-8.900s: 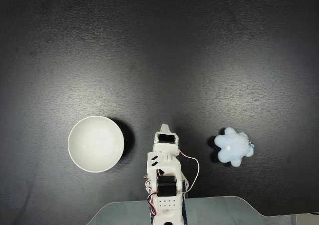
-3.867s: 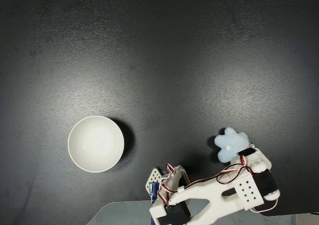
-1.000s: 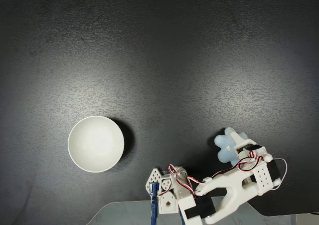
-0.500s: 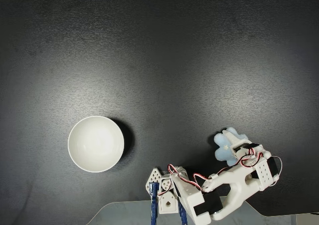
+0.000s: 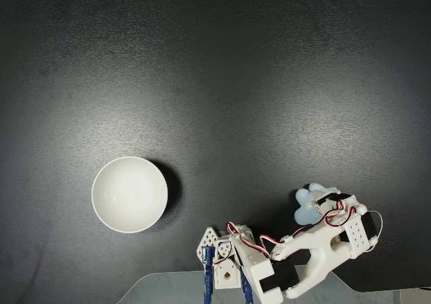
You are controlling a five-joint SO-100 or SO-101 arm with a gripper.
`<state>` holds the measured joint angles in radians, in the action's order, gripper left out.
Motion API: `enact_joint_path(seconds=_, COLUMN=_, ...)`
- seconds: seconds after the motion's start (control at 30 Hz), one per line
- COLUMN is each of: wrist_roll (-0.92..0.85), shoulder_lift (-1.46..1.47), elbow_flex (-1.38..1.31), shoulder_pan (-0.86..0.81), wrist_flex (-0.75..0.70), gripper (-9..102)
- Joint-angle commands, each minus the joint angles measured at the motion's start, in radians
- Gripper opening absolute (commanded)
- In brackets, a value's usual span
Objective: Grasp a skyblue doll and put it in the white bowl.
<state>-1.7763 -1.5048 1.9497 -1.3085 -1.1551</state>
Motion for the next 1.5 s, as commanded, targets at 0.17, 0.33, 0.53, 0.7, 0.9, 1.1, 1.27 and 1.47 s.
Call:
enact_joint_path(seconds=0.17, wrist_roll=0.348, shoulder_lift=-0.183, elbow_flex=-0.207, shoulder_pan=0.015, wrist_flex=-0.009, gripper=-1)
enact_joint_path(seconds=0.33, wrist_roll=0.782, shoulder_lift=-0.204, elbow_flex=-0.365, shoulder_pan=0.04, wrist_flex=-0.009, gripper=-1)
enact_joint_path(seconds=0.53, wrist_roll=1.181, shoulder_lift=-0.235, elbow_flex=-0.483, shoulder_pan=0.091, wrist_flex=-0.012, gripper=-1)
enact_joint_path(seconds=0.7, wrist_roll=1.434, shoulder_lift=-0.428, elbow_flex=-0.499, shoulder_pan=0.186, wrist_flex=-0.02, gripper=-1)
enact_joint_path(seconds=0.9, wrist_roll=1.545, shoulder_lift=-0.672, elbow_flex=-0.502, shoulder_pan=0.307, wrist_flex=-0.13, gripper=-1)
enact_joint_path(seconds=1.1, wrist_roll=1.574, shoulder_lift=-0.838, elbow_flex=-0.583, shoulder_pan=0.333, wrist_flex=-0.296, gripper=-1)
enact_joint_path(seconds=1.27, wrist_roll=1.574, shoulder_lift=-0.963, elbow_flex=-0.675, shoulder_pan=0.391, wrist_flex=-0.537, gripper=-1)
enact_joint_path(seconds=1.47, wrist_roll=1.569, shoulder_lift=-0.963, elbow_flex=-0.684, shoulder_pan=0.477, wrist_flex=-0.611, gripper=-1)
